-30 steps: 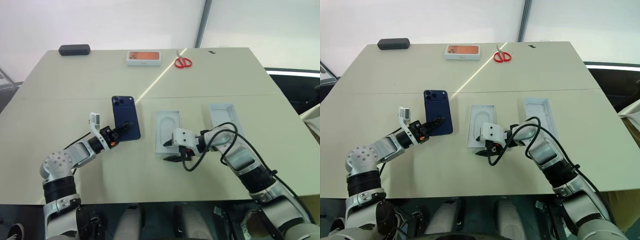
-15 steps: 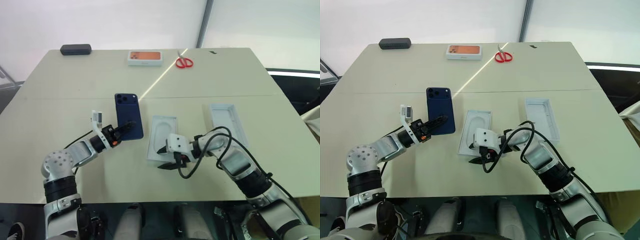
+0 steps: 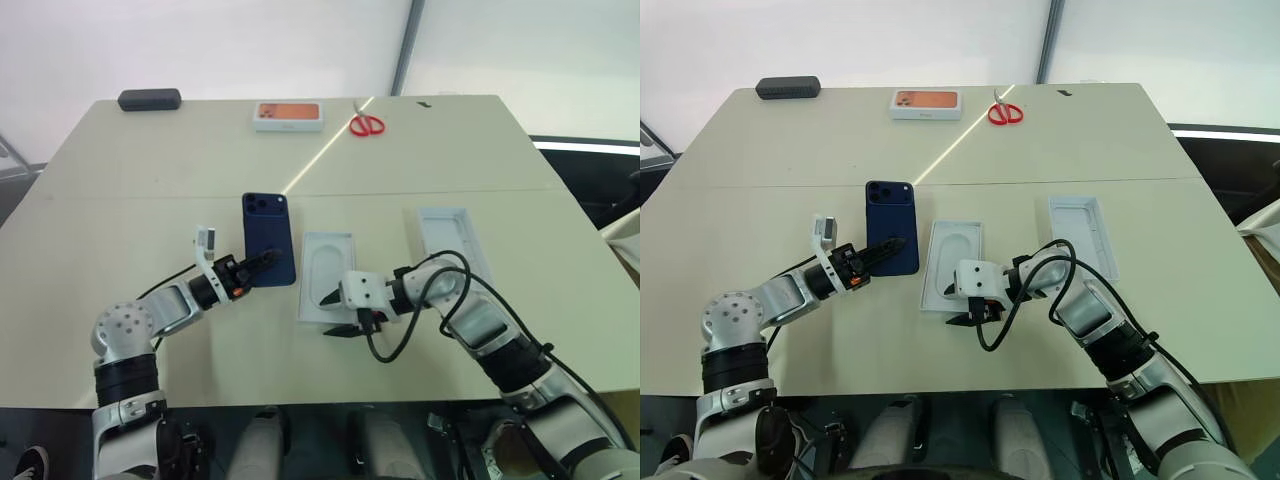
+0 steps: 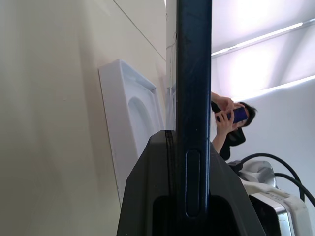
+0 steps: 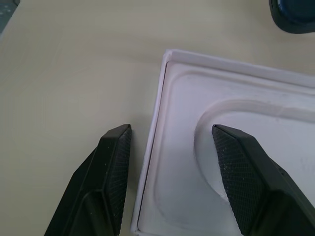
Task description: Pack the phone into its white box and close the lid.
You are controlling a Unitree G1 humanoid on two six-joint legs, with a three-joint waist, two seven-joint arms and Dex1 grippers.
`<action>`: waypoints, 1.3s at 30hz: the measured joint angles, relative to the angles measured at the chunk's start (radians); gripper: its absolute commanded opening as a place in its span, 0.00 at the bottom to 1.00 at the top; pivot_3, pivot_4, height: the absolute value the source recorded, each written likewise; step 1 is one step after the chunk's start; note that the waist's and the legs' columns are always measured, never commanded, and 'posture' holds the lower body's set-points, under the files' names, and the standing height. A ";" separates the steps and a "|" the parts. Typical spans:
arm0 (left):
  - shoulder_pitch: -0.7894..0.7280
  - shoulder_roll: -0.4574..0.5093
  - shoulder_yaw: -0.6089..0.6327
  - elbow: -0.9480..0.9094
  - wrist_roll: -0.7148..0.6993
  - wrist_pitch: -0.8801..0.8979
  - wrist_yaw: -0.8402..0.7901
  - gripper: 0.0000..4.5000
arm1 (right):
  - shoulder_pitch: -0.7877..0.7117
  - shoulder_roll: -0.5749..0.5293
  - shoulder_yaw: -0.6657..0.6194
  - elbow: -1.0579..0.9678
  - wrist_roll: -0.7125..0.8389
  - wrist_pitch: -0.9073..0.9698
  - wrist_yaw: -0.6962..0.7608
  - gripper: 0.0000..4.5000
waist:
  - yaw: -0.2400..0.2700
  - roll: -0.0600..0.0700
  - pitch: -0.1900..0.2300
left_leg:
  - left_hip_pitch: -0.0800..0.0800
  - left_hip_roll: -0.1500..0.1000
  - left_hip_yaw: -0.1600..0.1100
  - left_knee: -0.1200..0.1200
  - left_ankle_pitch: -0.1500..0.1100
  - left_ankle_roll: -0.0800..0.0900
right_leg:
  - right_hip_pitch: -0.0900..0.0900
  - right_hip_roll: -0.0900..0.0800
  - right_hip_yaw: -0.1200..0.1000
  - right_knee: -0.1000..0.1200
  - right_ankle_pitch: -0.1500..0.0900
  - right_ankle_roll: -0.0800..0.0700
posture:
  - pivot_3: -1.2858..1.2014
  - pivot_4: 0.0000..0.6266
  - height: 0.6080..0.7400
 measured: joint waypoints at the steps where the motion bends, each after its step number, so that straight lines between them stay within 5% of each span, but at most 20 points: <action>1: 0.002 0.000 0.000 -0.005 -0.006 0.004 0.000 0.00 | 0.000 0.000 -0.008 -0.005 0.014 0.006 0.003 0.61 | 0.001 0.000 0.000 | 0.000 0.000 0.000 0.000 0.000 0.000 | 0.000 0.000 0.000 0.000 0.000 0.000 | 0.52 0.24 1.00; 7: 0.039 0.012 -0.036 -0.066 -0.050 0.051 -0.018 0.00 | 0.003 -0.011 -0.102 -0.021 0.062 -0.051 -0.013 0.61 | 0.001 0.000 0.000 | 0.000 0.000 0.000 0.000 0.000 0.000 | 0.000 0.000 0.000 0.000 0.000 0.000 | 0.52 0.24 1.00; 12: 0.043 -0.005 -0.050 -0.078 -0.070 0.058 -0.009 0.00 | 0.012 -0.027 -0.235 -0.041 0.208 0.091 -0.013 0.99 | 0.004 0.000 0.000 | 0.000 0.000 0.000 0.000 0.000 0.000 | 0.000 0.000 0.000 0.000 0.000 0.000 | 0.52 0.24 1.00; 22: 0.125 -0.071 -0.168 -0.119 -0.025 0.010 0.015 0.00 | 0.112 -0.119 -0.352 -0.007 0.235 0.091 -0.054 0.99 | 0.002 0.000 0.000 | 0.001 0.000 0.001 0.000 0.000 0.001 | 0.001 0.000 0.001 0.000 0.000 0.000 | 0.52 0.24 1.00; 34: 0.082 -0.145 -0.221 -0.103 0.038 -0.061 0.078 0.00 | 0.132 -0.117 -0.344 -0.010 0.232 0.063 -0.090 0.99 | 0.004 0.000 0.000 | 0.001 0.000 0.002 0.001 0.000 0.001 | 0.003 0.001 0.000 -0.001 0.000 -0.001 | 0.52 0.24 1.00; 35: 0.079 -0.145 -0.221 -0.099 0.038 -0.059 0.080 0.22 | 0.132 -0.117 -0.342 -0.010 0.232 0.061 -0.092 1.00 | 0.004 0.000 0.000 | 0.001 0.000 0.002 0.001 0.000 0.001 | 0.003 0.001 0.000 -0.001 0.000 0.000 | 0.52 0.24 1.00; 39: 0.059 -0.148 -0.220 -0.098 0.003 -0.027 0.075 0.61 | 0.132 -0.114 -0.336 -0.010 0.223 0.045 -0.098 1.00 | 0.004 0.000 0.000 | 0.001 0.000 0.002 0.001 0.000 0.001 | 0.004 0.001 0.000 -0.001 0.000 0.000 | 0.52 0.24 1.00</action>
